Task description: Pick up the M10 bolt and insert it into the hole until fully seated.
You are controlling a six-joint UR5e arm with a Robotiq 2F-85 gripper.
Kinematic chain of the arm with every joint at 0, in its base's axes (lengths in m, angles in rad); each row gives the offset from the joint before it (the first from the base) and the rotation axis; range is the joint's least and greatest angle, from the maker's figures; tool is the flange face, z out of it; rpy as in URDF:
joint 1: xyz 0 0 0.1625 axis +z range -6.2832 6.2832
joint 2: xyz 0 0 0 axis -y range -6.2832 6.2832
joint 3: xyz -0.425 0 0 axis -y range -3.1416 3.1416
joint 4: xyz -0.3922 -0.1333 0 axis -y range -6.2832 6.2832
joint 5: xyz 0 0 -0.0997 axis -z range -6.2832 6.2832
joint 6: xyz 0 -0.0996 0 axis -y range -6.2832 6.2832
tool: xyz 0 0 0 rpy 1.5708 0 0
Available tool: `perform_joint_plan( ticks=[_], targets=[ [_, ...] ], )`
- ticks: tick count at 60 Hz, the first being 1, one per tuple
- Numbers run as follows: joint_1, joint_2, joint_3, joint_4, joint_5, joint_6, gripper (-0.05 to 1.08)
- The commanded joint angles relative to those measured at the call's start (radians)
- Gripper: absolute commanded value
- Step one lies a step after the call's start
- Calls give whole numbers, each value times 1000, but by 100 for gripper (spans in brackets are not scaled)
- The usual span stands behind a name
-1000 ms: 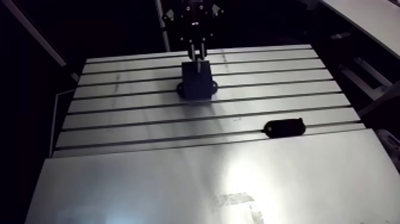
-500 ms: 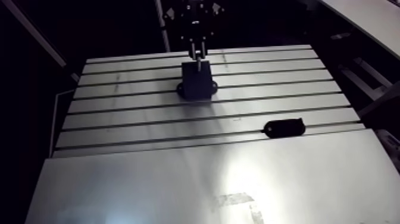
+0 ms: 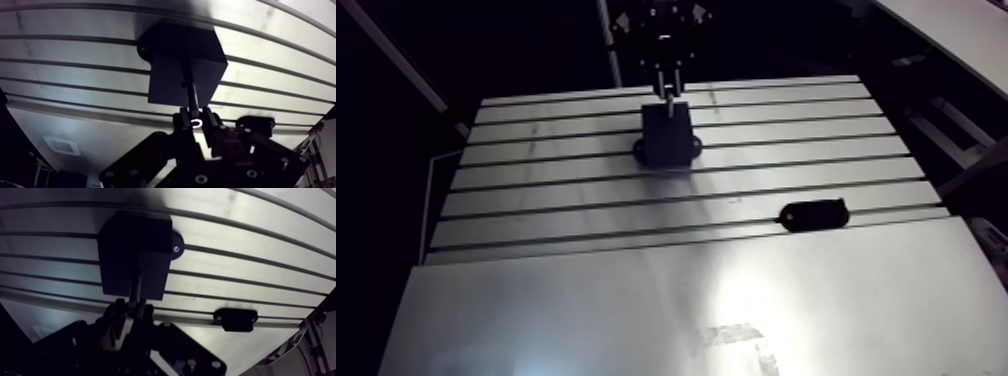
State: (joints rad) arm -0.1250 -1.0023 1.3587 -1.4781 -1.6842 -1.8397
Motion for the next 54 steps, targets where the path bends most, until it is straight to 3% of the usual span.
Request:
perform_joint_plan(
  ticks=[1, 54],
  targets=[
    [1, 0, -2, -1, 2, -2, 107],
    [2, -2, 3, 10, 2, -3, 107]
  ],
)
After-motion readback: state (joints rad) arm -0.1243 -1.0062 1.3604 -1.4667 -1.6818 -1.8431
